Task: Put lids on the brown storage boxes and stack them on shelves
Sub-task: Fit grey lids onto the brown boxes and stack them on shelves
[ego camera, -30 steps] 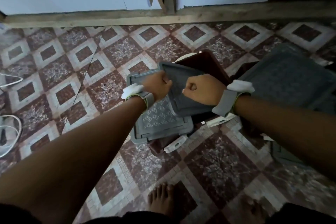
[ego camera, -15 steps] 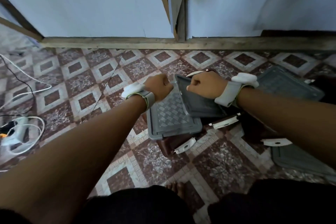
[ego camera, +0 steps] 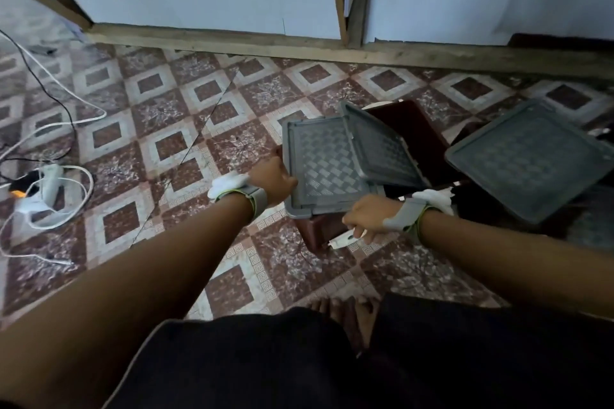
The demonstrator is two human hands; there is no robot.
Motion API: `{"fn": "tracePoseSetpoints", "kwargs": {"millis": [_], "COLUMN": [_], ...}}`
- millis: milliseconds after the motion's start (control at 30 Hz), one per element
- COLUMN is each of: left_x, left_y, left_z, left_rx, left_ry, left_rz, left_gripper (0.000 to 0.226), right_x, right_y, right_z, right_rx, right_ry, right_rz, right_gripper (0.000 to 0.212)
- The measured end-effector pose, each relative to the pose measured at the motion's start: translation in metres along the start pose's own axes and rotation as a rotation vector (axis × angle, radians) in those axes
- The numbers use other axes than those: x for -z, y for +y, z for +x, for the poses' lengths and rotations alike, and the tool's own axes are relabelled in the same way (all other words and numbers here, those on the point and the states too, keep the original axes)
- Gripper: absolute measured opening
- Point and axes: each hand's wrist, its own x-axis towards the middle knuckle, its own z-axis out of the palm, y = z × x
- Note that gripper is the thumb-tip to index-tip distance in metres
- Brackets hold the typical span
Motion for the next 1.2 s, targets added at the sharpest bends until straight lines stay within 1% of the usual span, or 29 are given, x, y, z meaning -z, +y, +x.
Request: {"fn": "tracePoseSetpoints", "kwargs": {"millis": [33, 100, 167, 200, 267, 333, 400, 533, 633, 733, 800, 933, 1000, 1067, 1100, 1133, 1200], "left_x": [-0.007, -0.025, -0.041, -0.049, -0.064, -0.075, -0.082, -0.086, -0.083, -0.075, -0.066, -0.047, -0.032, -0.022, -0.016, -0.010, 0.001], "left_y": [-0.002, -0.007, -0.012, -0.015, -0.018, -0.020, -0.022, -0.029, -0.034, -0.042, -0.046, -0.066, -0.079, -0.087, -0.096, -0.104, -0.115], "left_z": [0.004, 0.016, 0.027, 0.033, 0.042, 0.046, 0.052, 0.061, 0.062, 0.061, 0.057, 0.053, 0.049, 0.047, 0.045, 0.044, 0.040], "left_rx": [0.031, 0.105, 0.187, 0.227, 0.281, 0.320, 0.354, 0.398, 0.450, 0.518, 0.547, 0.632, 0.689, 0.738, 0.757, 0.776, 0.775], "left_ry": [0.005, 0.012, -0.003, -0.019, -0.048, -0.056, -0.056, -0.044, 0.026, 0.119, 0.187, 0.283, 0.330, 0.372, 0.397, 0.420, 0.458], "left_rz": [-0.013, -0.054, -0.108, -0.143, -0.215, -0.254, -0.286, -0.392, -0.490, -0.544, -0.561, -0.676, -0.727, -0.805, -0.826, -0.863, -0.962], "left_gripper": [0.042, 0.055, 0.055, 0.054, 0.058, 0.064, 0.065, 0.060, 0.055, 0.052, 0.051, 0.055, 0.055, 0.055, 0.055, 0.056, 0.057], "right_x": [-0.007, -0.020, -0.033, -0.039, -0.050, -0.060, -0.067, -0.068, -0.072, -0.078, -0.076, -0.069, -0.065, -0.056, -0.052, -0.048, -0.036], "right_y": [0.008, 0.026, 0.040, 0.047, 0.059, 0.063, 0.062, 0.057, 0.054, 0.040, 0.024, -0.008, -0.028, -0.044, -0.054, -0.062, -0.077], "right_z": [0.012, 0.035, 0.053, 0.060, 0.075, 0.087, 0.096, 0.105, 0.109, 0.110, 0.107, 0.107, 0.107, 0.105, 0.104, 0.102, 0.101], "right_rx": [-0.039, -0.160, -0.280, -0.336, -0.417, -0.447, -0.433, -0.424, -0.412, -0.365, -0.325, -0.221, -0.152, -0.108, -0.077, -0.049, 0.020], "right_ry": [-0.001, -0.021, -0.057, -0.054, -0.015, 0.062, 0.124, 0.108, 0.134, 0.115, 0.106, 0.106, 0.110, 0.149, 0.183, 0.220, 0.293], "right_rz": [0.027, 0.155, 0.327, 0.425, 0.638, 0.793, 0.870, 0.960, 1.008, 1.049, 1.066, 1.129, 1.144, 1.179, 1.178, 1.159, 1.049], "right_gripper": [0.026, 0.029, 0.032, 0.028, 0.021, 0.020, 0.021, 0.022, 0.019, 0.030, 0.033, 0.028, 0.013, 0.017, 0.014, 0.006, 0.016]}}
